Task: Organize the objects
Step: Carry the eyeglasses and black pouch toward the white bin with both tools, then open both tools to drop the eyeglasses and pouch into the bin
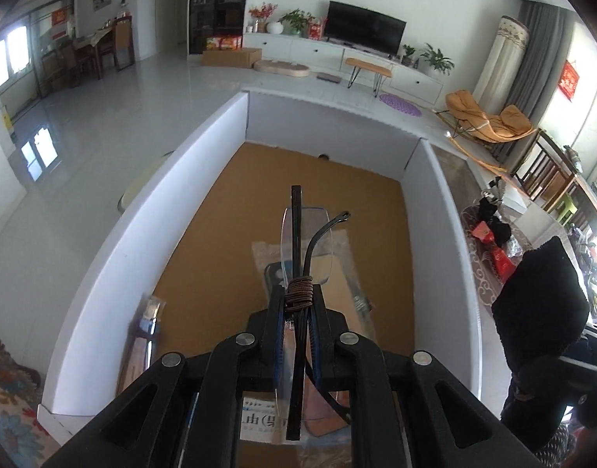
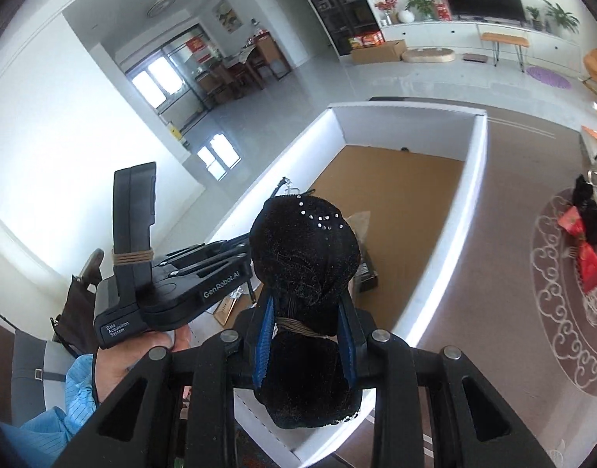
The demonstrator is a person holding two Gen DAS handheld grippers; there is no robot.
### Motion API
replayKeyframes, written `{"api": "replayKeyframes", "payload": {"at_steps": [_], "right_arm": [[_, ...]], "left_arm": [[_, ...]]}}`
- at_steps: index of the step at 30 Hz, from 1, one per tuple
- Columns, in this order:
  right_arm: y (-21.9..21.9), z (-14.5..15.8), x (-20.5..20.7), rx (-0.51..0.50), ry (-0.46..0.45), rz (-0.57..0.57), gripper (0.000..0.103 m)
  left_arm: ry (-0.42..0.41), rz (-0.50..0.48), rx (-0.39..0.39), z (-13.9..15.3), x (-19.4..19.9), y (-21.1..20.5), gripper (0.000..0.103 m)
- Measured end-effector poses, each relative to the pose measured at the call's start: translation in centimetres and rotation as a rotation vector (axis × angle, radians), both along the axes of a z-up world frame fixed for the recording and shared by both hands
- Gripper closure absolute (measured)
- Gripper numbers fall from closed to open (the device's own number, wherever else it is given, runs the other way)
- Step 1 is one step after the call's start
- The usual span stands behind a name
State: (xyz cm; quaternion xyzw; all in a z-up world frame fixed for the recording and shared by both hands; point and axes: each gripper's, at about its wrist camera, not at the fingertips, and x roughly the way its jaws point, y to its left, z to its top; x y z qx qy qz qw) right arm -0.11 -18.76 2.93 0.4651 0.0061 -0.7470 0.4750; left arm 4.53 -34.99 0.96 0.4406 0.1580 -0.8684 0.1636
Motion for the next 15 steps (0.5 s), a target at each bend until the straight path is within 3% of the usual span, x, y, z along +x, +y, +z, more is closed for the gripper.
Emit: {"api": "replayKeyframes", "payload": {"at_steps": [1, 2, 3, 4, 5, 8, 12, 15], "right_arm": [[-1.2, -0.8, 0.0, 0.007, -0.018, 0.016, 0.069], [-2.3, -1.8, 0.0, 0.028, -0.034, 0.025, 0.059], [-3.1, -2.8, 0.0, 0.058, -0.044, 0.019, 0.042], [-3.5, -3.6, 0.0, 0.083, -0.051, 0.004, 0.036], [-3.5, -4.1, 0.1, 0.100, -0.054, -0.009, 0.030], [-2.2, -4.3, 0.2, 0.102, -0.015, -0.038, 0.030], [1.8, -2.8, -0.3, 0.067, 0.095, -0.168, 0.014], [5.8, -2.2, -1.5, 0.074, 0.202, -0.318, 0.005]], "left_arm": [[-0.039, 0.028, 0.007, -1.0, 0.0, -0.5, 0.086], [-0.075, 0.053, 0.014, -1.8, 0.0, -0.9, 0.082], [-0.104, 0.074, 0.023, -2.5, 0.0, -1.3, 0.062], [-0.120, 0.094, 0.033, -3.0, 0.1, -1.7, 0.037], [-0.118, 0.111, 0.039, -3.2, 0.3, -1.9, 0.028], [-0.064, 0.137, 0.036, -2.4, 0.8, -1.7, 0.025], [0.030, 0.171, 0.021, -0.4, 0.8, -0.6, 0.025], [0.099, 0.134, 0.019, 0.9, 0.4, 2.1, 0.025]]}}
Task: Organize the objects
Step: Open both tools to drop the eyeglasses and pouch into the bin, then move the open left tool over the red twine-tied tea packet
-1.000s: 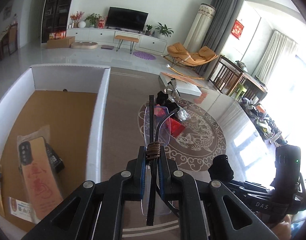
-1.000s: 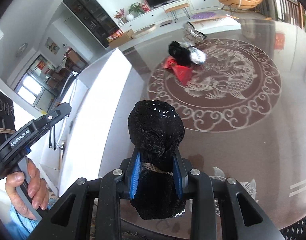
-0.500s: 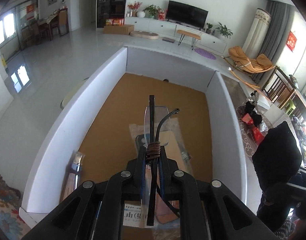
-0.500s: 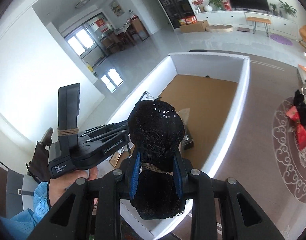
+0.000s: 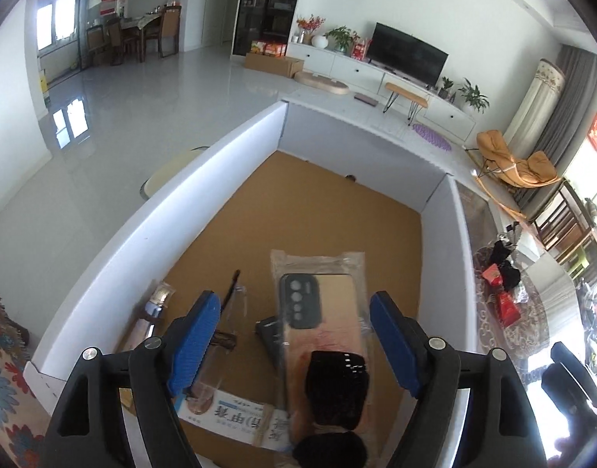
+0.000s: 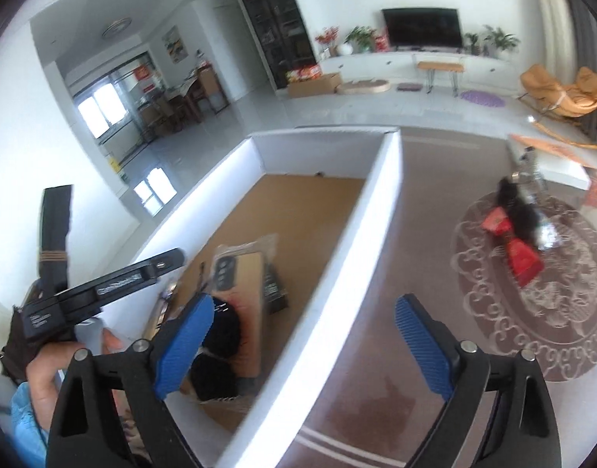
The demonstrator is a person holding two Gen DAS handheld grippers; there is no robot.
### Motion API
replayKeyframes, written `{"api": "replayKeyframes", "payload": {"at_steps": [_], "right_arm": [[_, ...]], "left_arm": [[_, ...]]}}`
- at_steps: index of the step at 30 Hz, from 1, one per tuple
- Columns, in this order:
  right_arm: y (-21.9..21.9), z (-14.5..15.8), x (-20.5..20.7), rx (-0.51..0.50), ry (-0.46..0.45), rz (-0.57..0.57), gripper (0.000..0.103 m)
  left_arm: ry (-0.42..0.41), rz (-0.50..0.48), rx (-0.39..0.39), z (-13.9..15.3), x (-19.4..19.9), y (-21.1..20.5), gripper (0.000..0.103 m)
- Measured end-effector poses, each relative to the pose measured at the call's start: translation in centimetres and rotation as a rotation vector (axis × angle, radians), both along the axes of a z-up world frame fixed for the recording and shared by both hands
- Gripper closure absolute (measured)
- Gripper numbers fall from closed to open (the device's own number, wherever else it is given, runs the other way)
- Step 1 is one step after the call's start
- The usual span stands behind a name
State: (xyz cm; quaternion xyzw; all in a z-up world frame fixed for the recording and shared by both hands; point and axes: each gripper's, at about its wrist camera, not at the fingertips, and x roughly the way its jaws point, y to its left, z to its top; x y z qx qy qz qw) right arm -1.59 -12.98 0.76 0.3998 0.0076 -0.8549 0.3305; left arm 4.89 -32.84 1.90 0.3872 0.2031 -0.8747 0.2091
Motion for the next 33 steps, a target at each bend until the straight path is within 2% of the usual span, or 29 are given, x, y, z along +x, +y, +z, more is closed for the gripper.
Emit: {"api": "replayKeyframes", "payload": {"at_steps": [3, 8, 9, 11, 12, 16, 19, 23, 30, 33], "right_arm": [[5.4, -1.4, -1.5, 0.046, 0.034, -0.160, 0.004], [16.4, -6.4, -4.0, 0.185, 0.002, -0.424, 0.004], [18.7, -7.4, -4.7, 0.203, -0.013, -0.474, 0.004], [22.9, -9.1, -5.2, 0.226, -0.042, -0.569, 0.004], [24.8, -9.7, -5.0, 0.235, -0.050, -0.611, 0.004], [30.3, -11.3, -4.5, 0.281, -0.039, -0.746, 0.004], [32.6, -11.4, -4.2, 0.249, -0.062, -0.804, 0.004], [33.3, -11.3, -4.1, 0.250, -0.054, -0.829, 0.004], [33.5, -12.6, -4.5, 0.214, -0.109, -0.825, 0.004], [33.6, -12.6, -4.4, 0.208, -0.107, -0.832, 0.004]], "left_arm": [[0.037, -0.093, 0.000, 1.1, -1.4, 3.9, 0.025], [0.084, -0.344, 0.000, 2.4, -3.1, 13.6, 0.025], [0.089, -0.393, 0.001, 2.5, -3.3, 15.6, 0.023], [0.087, -0.485, 0.019, 2.3, -3.9, 19.6, 0.012], [0.085, -0.521, 0.032, 1.8, -4.2, 21.5, 0.008], [0.031, -0.620, 0.080, -2.1, -6.2, 27.9, 0.007], [-0.042, -0.616, 0.024, -6.0, -8.1, 30.8, 0.007], [-0.088, -0.587, -0.084, -10.3, -10.1, 31.9, 0.007], [-0.079, -0.582, -0.166, -12.1, -11.2, 31.8, 0.008], [-0.091, -0.580, -0.166, -12.6, -11.8, 31.8, 0.007]]}}
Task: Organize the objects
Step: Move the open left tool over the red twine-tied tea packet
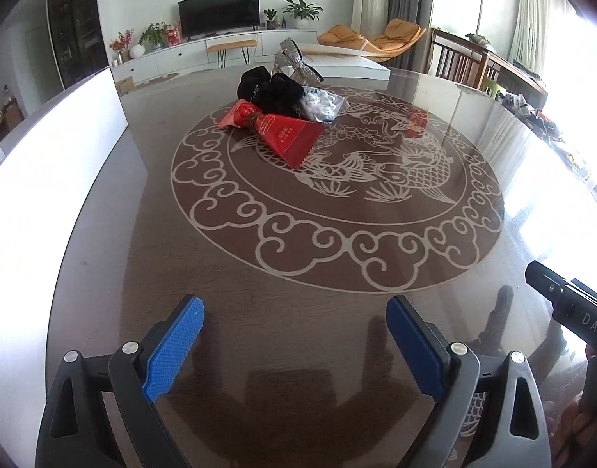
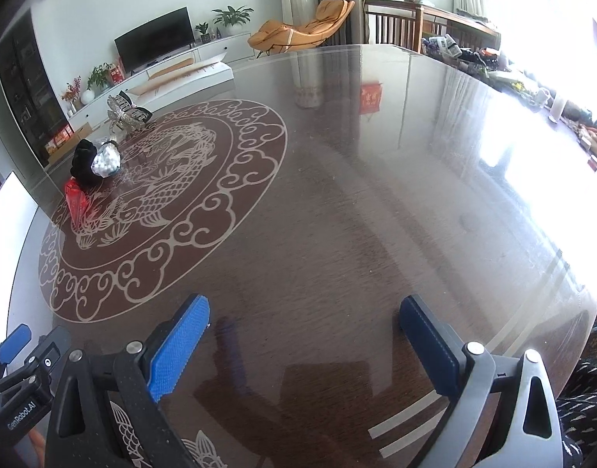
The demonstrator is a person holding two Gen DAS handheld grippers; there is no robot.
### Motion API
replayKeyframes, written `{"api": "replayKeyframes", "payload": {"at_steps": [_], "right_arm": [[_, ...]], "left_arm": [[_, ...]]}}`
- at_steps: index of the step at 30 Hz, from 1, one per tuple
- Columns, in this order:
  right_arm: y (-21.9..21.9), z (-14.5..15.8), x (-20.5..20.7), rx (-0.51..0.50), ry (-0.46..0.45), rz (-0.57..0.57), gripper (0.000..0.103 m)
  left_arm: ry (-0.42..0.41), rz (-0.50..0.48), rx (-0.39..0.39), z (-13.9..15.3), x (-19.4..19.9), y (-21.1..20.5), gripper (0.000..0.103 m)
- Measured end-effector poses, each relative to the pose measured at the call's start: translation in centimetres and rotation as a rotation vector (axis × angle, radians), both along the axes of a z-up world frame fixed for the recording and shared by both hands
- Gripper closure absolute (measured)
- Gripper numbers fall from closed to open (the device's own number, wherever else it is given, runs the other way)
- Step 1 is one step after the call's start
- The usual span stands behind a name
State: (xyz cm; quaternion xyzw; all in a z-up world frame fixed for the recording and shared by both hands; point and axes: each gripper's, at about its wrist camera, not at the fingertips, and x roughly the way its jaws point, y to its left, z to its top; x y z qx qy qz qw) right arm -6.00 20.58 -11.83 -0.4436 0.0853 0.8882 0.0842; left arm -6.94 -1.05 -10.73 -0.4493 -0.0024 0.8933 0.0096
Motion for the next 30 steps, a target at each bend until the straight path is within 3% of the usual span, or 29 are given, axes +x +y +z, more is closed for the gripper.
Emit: {"api": "replayKeyframes", "payload": {"at_steps": [8, 11, 30], "right_arm": [[-0.6, -0.2, -0.2, 0.028, -0.019, 0.015, 0.000], [-0.9, -0.3, -0.2, 0.047, -0.030, 0.022, 0.000], [-1.4, -0.5, -0.2, 0.080, -0.041, 0.029, 0.000]], "left_arm": [[-0.006, -0.002, -0.018, -0.5, -0.4, 0.2, 0.007], [-0.015, -0.005, -0.022, -0.6, -0.5, 0.3, 0.000], [-0.017, -0.001, -0.018, -0.6, -0.5, 0.2, 0.000]]}}
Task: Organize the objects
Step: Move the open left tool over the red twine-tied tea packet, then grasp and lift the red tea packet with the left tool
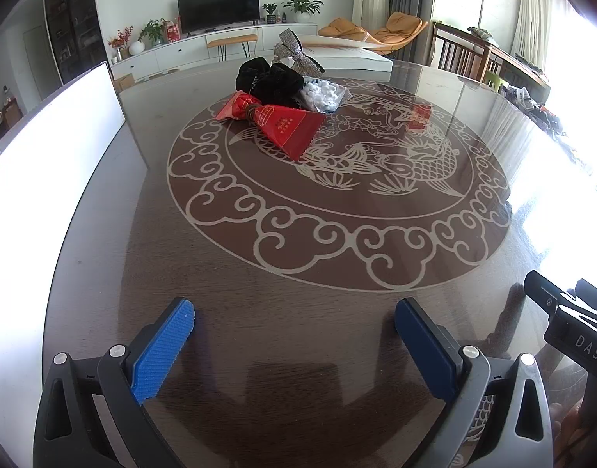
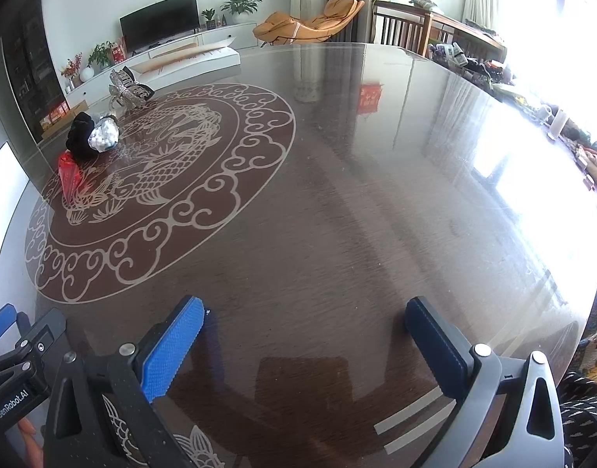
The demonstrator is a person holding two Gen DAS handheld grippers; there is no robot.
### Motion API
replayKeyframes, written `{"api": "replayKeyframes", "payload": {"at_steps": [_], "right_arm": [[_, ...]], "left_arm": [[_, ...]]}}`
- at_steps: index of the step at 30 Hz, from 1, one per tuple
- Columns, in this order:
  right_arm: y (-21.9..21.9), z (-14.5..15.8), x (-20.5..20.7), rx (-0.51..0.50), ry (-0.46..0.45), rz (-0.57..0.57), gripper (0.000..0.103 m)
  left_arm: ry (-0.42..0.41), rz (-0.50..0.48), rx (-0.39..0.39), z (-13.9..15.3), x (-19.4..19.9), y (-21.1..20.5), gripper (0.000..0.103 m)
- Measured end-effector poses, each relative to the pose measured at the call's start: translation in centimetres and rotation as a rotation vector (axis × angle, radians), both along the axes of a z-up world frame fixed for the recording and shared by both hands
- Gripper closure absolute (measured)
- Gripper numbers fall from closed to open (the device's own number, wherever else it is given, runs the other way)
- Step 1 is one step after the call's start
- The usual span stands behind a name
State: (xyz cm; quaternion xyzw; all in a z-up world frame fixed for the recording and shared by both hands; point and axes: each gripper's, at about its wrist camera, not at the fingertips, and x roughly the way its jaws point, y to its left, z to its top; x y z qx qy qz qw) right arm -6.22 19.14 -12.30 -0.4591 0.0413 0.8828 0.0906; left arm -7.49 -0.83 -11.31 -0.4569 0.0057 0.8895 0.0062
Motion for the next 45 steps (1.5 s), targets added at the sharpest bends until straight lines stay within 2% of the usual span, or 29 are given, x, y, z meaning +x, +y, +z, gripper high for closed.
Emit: {"api": "replayKeyframes", "payload": {"at_steps": [11, 15, 18, 21, 24, 26, 28, 30, 32, 33, 35, 37, 40, 45], "right_arm": [[0.0, 0.0, 0.0, 0.000, 0.000, 0.001, 0.000], [0.0, 0.0, 0.0, 0.000, 0.000, 0.001, 0.000], [0.0, 0.0, 0.0, 0.000, 0.000, 0.001, 0.000], [0.0, 0.0, 0.0, 0.000, 0.000, 0.001, 0.000], [0.0, 0.0, 0.0, 0.000, 0.000, 0.001, 0.000], [0.0, 0.0, 0.0, 0.000, 0.000, 0.001, 0.000], [0.0, 0.0, 0.0, 0.000, 0.000, 0.001, 0.000], [0.0, 0.0, 0.0, 0.000, 0.000, 0.001, 0.000], [0.0, 0.0, 0.0, 0.001, 0.000, 0.001, 0.000], [0.0, 0.0, 0.0, 0.001, 0.000, 0.001, 0.000], [0.0, 0.0, 0.0, 0.001, 0.000, 0.000, 0.000], [0.0, 0.0, -0.1, 0.001, 0.000, 0.000, 0.000], [0.0, 0.0, 0.0, 0.001, 0.000, 0.001, 0.000], [0.0, 0.0, -0.1, 0.000, 0.000, 0.001, 0.000]], "left_arm": [[-0.007, 0.016, 0.016, 0.1, -0.2, -0.3, 0.000], [0.003, 0.127, 0.141, 1.5, -2.7, -2.7, 0.000], [0.060, 0.199, 0.217, 3.8, -5.8, -4.2, 0.000], [0.074, 0.234, 0.186, 4.8, -9.9, -4.6, 0.000], [0.052, 0.248, 0.159, 4.1, -13.7, -4.6, 0.000], [0.024, 0.242, 0.098, 3.2, -15.8, -4.2, 0.000], [-0.011, 0.235, 0.063, 2.3, -17.4, -4.0, 0.008], [-0.035, 0.236, 0.051, 1.6, -18.2, -3.9, 0.011], [-0.036, 0.237, 0.051, 1.1, -18.5, -3.9, 0.019], [-0.045, 0.238, 0.052, 0.7, -18.7, -4.0, 0.032], [-0.018, 0.229, 0.002, 0.6, -18.5, -3.6, 0.049], [0.007, 0.187, -0.027, 0.7, -18.0, -2.9, 0.078], [0.026, 0.152, -0.092, 0.8, -16.4, -1.8, 0.080], [0.043, 0.113, -0.074, 0.9, -10.0, -1.2, 0.079]]}}
